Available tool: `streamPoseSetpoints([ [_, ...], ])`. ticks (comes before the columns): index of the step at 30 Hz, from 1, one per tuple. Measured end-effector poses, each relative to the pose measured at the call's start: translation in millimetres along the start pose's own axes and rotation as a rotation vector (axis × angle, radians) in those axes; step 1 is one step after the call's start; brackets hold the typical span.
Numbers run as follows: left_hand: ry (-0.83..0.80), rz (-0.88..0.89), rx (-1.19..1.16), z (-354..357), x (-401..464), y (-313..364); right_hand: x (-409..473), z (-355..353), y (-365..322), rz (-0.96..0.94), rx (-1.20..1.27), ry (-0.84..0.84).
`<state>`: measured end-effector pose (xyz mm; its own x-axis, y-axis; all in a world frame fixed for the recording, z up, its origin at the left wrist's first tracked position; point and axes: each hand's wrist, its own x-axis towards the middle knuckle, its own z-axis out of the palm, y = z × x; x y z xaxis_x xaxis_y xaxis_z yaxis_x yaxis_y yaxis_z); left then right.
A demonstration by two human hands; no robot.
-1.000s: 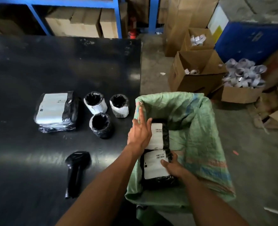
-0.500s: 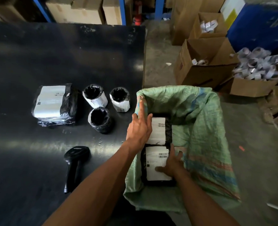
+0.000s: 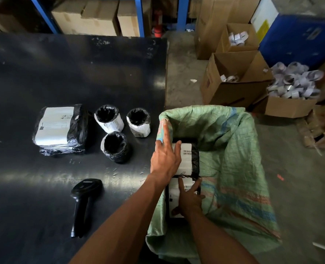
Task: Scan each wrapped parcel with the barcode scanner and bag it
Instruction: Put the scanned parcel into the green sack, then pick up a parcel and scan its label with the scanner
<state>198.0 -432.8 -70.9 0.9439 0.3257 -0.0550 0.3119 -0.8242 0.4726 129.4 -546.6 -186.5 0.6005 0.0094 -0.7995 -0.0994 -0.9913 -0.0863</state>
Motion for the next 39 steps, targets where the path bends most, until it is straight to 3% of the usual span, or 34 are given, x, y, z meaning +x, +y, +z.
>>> streamPoseSetpoints([
  [9, -0.086, 0.107, 0.069, -22, -6, 8, -2, -20, 10, -0.027, 0.024, -0.085],
  [13, -0.125, 0.101, -0.053, -30, -5, 1, -6, -36, 18, -0.063, 0.078, 0.02],
  [15, -0.22, 0.068, -0.232, -39, -8, -2, -18, -49, 21, -0.084, 0.157, 0.127],
  [18, -0.379, 0.065, -0.28, -53, -19, -22, -38, -77, 9, -0.065, 0.252, 0.354],
  [20, -0.388, 0.112, -0.282, -65, -23, -46, -52, -98, -10, -0.059, 0.336, 0.58],
  [25, -0.037, 0.158, -0.348, -134, 9, -124, -111, -146, -90, -0.21, 0.477, 1.086],
  [28, 0.154, 0.073, -0.29, -183, 37, -182, -134, -145, -151, -0.382, 0.433, 1.202],
  [31, 0.164, -0.071, -0.191, -217, 60, -247, -144, -114, -211, -0.5, 0.344, 1.09],
  [35, 0.088, -0.207, -0.072, -235, 75, -324, -152, -59, -274, -0.404, 0.207, 0.65],
  [39, -0.048, -0.251, -0.042, -242, 92, -356, -155, -13, -302, -0.219, 0.177, 0.245],
])
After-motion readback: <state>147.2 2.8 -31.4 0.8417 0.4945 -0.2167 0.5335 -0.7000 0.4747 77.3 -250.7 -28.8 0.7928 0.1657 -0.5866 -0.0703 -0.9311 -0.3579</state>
